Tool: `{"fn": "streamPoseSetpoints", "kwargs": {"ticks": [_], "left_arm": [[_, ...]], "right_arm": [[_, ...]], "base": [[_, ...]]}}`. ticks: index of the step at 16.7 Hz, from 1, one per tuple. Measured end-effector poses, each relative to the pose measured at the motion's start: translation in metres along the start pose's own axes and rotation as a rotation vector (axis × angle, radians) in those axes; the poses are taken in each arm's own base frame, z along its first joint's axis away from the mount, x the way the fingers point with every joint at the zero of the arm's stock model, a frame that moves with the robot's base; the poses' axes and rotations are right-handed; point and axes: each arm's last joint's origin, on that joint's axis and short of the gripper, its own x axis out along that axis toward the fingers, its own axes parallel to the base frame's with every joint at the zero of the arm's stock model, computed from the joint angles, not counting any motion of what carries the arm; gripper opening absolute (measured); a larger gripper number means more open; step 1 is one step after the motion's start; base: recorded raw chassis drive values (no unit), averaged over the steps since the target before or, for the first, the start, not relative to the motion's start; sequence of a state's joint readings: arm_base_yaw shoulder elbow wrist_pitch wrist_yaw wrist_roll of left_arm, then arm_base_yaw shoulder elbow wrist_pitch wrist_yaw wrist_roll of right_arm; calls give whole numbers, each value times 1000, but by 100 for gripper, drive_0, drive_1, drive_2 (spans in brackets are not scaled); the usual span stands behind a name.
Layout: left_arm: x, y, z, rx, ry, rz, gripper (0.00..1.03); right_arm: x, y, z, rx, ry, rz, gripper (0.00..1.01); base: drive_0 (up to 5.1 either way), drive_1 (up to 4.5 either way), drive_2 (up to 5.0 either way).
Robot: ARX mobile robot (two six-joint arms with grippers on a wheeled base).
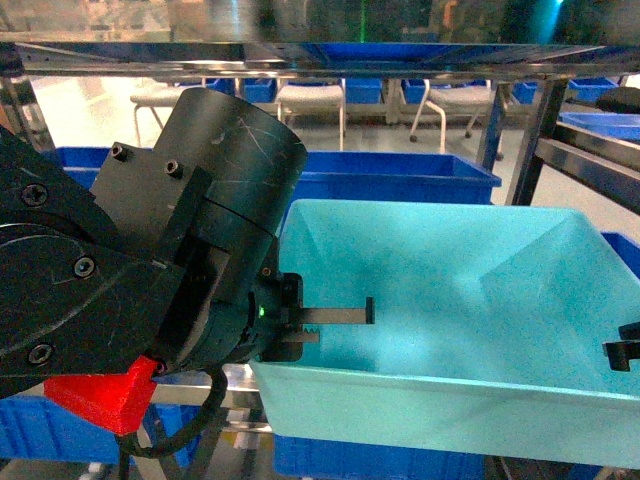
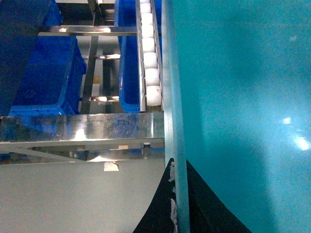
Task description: Organize blue bins on left shelf correctly
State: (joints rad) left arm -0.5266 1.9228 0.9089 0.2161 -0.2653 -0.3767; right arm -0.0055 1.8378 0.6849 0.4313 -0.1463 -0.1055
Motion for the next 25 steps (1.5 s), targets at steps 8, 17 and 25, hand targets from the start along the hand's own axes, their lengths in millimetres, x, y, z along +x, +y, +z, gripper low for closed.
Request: {"fn": "streamPoseSetpoints", "kwargs": {"ticks": [8, 17, 25], "left_arm": [[0, 0, 0, 0, 0, 3, 2], [0, 0, 2, 4, -6, 2, 2], [23, 10, 1, -17, 66, 14, 2]], "right_arm": [[0, 1, 0, -1, -1, 1, 2], [0, 1, 0, 1, -1, 0, 2], [33, 5, 3, 42, 117, 38, 2]], "base": [[118, 51, -169], [6, 138, -127], [0, 0, 0]]}}
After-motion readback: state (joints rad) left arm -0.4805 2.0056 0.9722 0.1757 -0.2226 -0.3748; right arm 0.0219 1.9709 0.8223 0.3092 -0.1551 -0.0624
